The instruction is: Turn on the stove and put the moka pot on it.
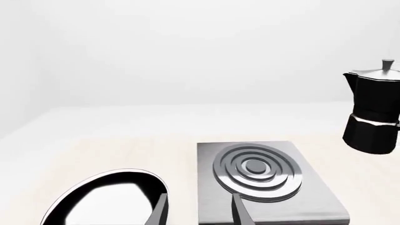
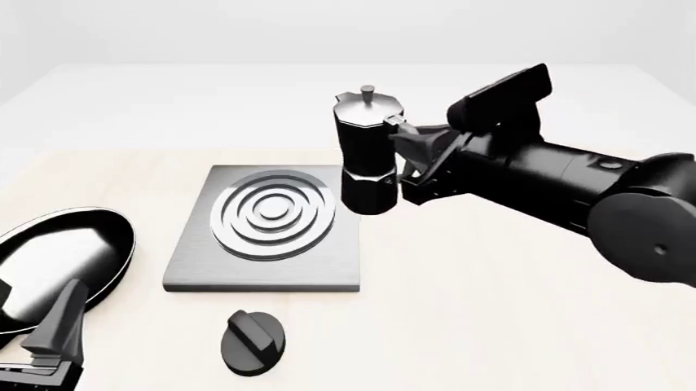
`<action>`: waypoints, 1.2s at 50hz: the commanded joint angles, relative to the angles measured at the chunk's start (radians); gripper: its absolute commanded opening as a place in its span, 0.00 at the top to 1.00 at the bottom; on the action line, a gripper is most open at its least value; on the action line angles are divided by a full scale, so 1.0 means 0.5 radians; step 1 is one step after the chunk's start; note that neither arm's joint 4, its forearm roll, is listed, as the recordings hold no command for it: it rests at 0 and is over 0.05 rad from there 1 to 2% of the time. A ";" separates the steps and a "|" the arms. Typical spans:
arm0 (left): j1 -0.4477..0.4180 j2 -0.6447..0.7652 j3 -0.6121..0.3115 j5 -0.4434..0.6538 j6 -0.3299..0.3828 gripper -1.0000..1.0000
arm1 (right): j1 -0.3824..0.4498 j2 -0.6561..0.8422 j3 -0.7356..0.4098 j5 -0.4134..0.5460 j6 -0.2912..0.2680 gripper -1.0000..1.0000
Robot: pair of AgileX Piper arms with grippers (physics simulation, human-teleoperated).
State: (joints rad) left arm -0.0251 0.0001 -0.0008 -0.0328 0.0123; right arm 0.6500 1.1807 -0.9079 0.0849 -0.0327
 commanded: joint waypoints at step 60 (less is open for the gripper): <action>-0.042 0.000 0.001 0.013 0.026 0.00 | 0.202 0.943 -0.538 -0.644 0.070 1.00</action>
State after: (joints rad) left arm -0.0419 0.0001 -0.0002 -0.0270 0.0230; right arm 0.7439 1.5984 -1.1322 -0.1987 -0.0180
